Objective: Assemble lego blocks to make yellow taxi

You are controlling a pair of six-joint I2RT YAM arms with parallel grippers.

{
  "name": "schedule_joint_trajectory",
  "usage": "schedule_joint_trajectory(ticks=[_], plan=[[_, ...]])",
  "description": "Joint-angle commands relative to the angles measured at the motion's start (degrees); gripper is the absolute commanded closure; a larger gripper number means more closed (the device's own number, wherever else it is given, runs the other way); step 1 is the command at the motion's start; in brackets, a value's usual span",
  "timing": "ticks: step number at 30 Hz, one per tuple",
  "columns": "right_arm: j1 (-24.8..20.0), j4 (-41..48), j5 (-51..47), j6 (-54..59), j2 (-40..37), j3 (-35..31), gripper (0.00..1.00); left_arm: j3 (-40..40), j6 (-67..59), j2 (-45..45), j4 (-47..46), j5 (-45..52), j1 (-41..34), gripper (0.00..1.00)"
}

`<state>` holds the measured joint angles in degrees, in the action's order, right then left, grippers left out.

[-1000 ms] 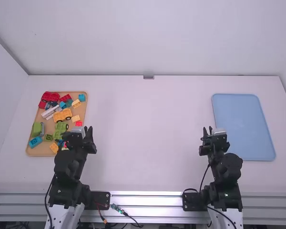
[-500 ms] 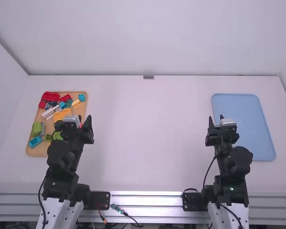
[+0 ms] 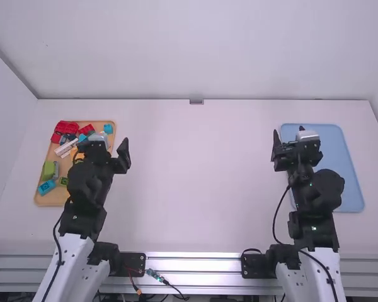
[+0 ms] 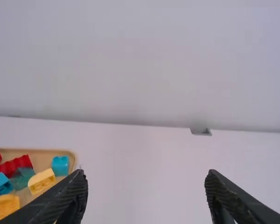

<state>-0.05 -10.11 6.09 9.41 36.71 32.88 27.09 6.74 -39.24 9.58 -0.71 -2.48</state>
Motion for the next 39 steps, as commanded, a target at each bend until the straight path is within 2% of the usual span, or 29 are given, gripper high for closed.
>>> schedule_joint_trajectory(ticks=[1, 8, 17, 21, 32, 36, 39], plan=[[0.0, 0.2, -0.1, -0.2, 2.7, 0.9, 0.32, 0.7, 0.3, -1.8, 0.6, -0.3, -0.1, 0.29], [0.0, 0.2, 0.1, -0.1, 11.2, 0.9, 0.17, 0.7, 0.3, -9.5, 0.2, -0.3, -0.1, 0.15], [1.3, -0.6, 0.3, -0.2, 19.1, 0.9, 0.03, 0.6, 0.3, -16.0, 0.4, -0.4, -0.5, 0.04], [2.1, -0.6, 0.3, -0.2, 21.6, 0.9, 0.01, 0.6, 0.3, -17.6, 0.6, -0.4, -0.5, 0.01], [1.9, -4.5, -0.1, -3.6, 28.1, 0.9, 0.01, 0.6, 2.9, -21.4, 5.3, -0.5, -0.1, 0.01], [1.9, -4.7, -0.1, -3.6, 30.8, 2.2, 0.01, 1.7, 9.6, -24.8, 5.9, -8.2, 0.6, 0.01], [2.0, -2.7, 0.1, -3.6, 32.8, 4.2, 0.01, 4.5, 10.9, -27.4, 2.9, -9.2, 2.8, 0.01]])
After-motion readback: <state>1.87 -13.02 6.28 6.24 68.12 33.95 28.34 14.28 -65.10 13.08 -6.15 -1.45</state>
